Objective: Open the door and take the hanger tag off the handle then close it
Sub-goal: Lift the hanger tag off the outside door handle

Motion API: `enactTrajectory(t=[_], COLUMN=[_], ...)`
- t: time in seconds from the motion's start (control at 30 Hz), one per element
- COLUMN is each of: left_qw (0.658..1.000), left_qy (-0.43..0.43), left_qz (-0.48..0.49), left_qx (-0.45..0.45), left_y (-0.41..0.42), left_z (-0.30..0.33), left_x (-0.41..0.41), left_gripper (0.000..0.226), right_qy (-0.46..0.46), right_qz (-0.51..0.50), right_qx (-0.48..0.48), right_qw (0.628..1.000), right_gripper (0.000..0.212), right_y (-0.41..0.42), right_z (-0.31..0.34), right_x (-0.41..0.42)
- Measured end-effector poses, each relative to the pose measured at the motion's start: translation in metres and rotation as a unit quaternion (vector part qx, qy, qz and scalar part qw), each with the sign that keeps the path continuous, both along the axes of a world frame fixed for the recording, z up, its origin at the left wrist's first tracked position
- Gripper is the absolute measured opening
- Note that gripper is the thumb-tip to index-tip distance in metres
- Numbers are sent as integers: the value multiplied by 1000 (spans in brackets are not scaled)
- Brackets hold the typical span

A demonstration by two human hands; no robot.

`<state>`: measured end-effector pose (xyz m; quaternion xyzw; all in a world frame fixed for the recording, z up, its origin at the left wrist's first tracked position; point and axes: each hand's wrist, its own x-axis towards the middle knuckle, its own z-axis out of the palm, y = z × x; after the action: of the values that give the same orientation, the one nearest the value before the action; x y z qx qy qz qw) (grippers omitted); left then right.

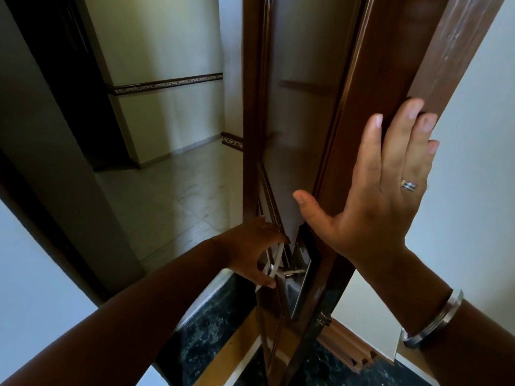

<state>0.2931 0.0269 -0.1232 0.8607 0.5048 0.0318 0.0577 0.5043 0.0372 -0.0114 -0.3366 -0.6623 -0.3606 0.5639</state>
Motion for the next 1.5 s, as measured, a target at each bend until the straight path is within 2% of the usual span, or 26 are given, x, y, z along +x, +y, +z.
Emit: enactTrajectory(t=[0.2, 0.4, 0.6, 0.8, 0.9, 0.97, 1.03, 1.17, 1.37, 1.5], left_qw=[996, 999, 993, 979, 975, 975, 973, 970, 952, 938], left_qy=[89, 37, 78, 108, 139, 118, 72, 0, -73, -69], left_qz=[5, 0, 38, 117, 139, 158, 186, 231, 294, 339], left_qx=[-10, -32, -76, -126, -105, -105, -120, -79, -46, -6], left_y=[16, 32, 48, 45, 34, 26, 18, -4, -46, -80], left_z=[12, 14, 21, 24, 22, 21, 18, 14, 18, 28], left_x=[-12, -15, -16, -17, -23, -30, -39, -58, -79, -88], left_gripper=[95, 94, 92, 83, 59, 39, 32, 34, 27, 27], right_qy=[-7, -6, -5, -6, -7, -9, -9, -16, -24, -16], right_qz=[-3, -14, -13, -12, -11, -7, -5, -9, 30, 59], right_qx=[-3, -1, -2, -5, -4, -4, -6, -9, -27, -25], right_qw=[1000, 1000, 1000, 1000, 1000, 1000, 1000, 1000, 999, 998], right_gripper=[99, 98, 97, 95, 95, 95, 95, 91, 68, 58], right_y=[-1, -2, -2, -2, -3, -4, -6, -13, -32, -43], right_z=[-1, 0, 0, 0, 1, 1, 1, 1, 3, 4], right_x=[0, 0, -1, -2, -3, -4, -5, -12, -34, -59])
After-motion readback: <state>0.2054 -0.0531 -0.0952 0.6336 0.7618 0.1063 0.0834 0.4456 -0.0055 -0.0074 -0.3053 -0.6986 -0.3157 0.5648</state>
